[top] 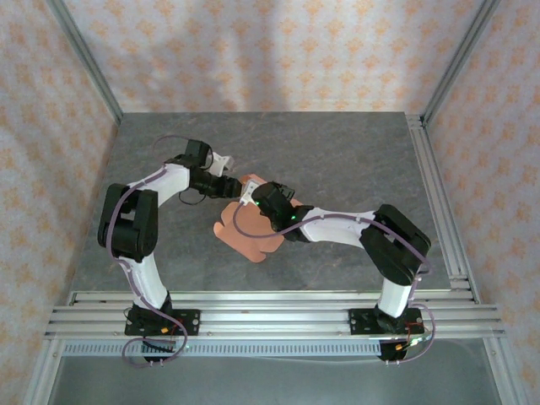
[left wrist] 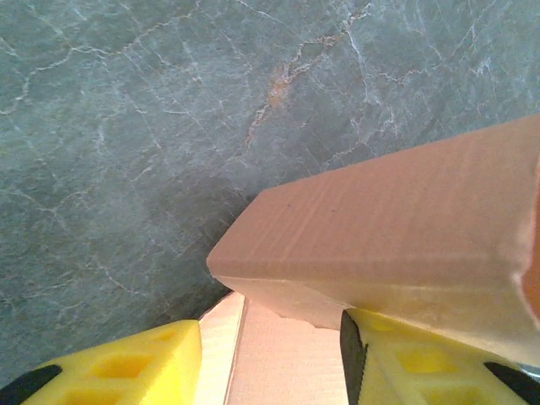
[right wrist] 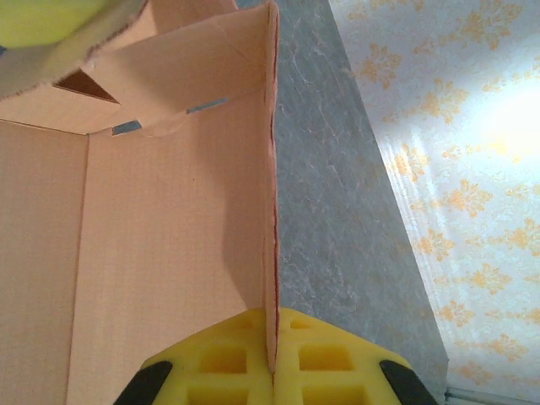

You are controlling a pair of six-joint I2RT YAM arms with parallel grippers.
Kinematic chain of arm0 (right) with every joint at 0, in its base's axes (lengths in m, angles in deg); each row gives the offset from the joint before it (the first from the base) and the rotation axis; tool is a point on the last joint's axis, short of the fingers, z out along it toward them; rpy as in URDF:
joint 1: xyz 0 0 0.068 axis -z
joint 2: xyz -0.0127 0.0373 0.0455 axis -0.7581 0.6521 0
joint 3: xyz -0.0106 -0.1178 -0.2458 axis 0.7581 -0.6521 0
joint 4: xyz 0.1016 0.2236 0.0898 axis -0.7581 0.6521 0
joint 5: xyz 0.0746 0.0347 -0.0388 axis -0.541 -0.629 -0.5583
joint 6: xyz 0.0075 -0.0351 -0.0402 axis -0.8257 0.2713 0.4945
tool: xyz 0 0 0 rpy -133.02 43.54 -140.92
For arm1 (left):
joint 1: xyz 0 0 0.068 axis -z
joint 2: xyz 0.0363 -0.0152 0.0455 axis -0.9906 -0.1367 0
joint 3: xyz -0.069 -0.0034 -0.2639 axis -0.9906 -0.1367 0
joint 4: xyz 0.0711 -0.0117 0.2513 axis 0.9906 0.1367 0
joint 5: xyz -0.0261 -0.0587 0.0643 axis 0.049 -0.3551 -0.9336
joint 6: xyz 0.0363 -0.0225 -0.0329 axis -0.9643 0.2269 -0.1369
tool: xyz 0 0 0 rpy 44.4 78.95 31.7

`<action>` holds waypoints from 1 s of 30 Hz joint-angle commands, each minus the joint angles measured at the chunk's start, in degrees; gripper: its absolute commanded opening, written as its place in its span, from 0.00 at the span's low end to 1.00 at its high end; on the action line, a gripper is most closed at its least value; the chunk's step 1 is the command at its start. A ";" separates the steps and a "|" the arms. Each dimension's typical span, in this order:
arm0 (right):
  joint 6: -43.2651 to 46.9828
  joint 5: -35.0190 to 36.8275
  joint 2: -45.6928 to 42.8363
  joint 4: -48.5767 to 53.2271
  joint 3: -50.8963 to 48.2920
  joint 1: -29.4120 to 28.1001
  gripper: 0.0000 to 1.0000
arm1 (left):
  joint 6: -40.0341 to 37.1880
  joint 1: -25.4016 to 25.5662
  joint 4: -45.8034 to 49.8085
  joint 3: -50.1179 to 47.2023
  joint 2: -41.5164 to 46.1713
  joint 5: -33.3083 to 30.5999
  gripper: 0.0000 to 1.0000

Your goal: Fold the paper box

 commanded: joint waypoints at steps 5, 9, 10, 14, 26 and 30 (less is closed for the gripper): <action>8.25 4.93 4.04 -4.55 -0.34 -0.84 0.00 | -4.29 -0.16 3.74 3.24 -1.33 4.96 0.49; 10.47 6.17 5.55 -6.75 -0.44 -1.29 0.00 | -5.79 -0.19 4.66 3.50 -1.63 5.52 0.49; 10.56 6.28 5.77 -6.91 -0.34 -1.38 0.00 | -6.16 -0.17 4.88 3.37 -1.56 5.64 0.49; 11.20 6.61 6.22 -7.68 0.07 -1.62 0.00 | -7.11 -0.25 5.46 3.39 -1.78 6.07 0.49; 6.40 4.50 5.12 -1.76 2.48 -1.21 0.00 | -6.04 -2.98 2.64 0.77 0.08 8.91 0.52; 7.73 5.11 5.28 -2.35 2.33 -1.02 0.00 | -7.03 -3.82 3.18 1.05 1.18 10.81 0.55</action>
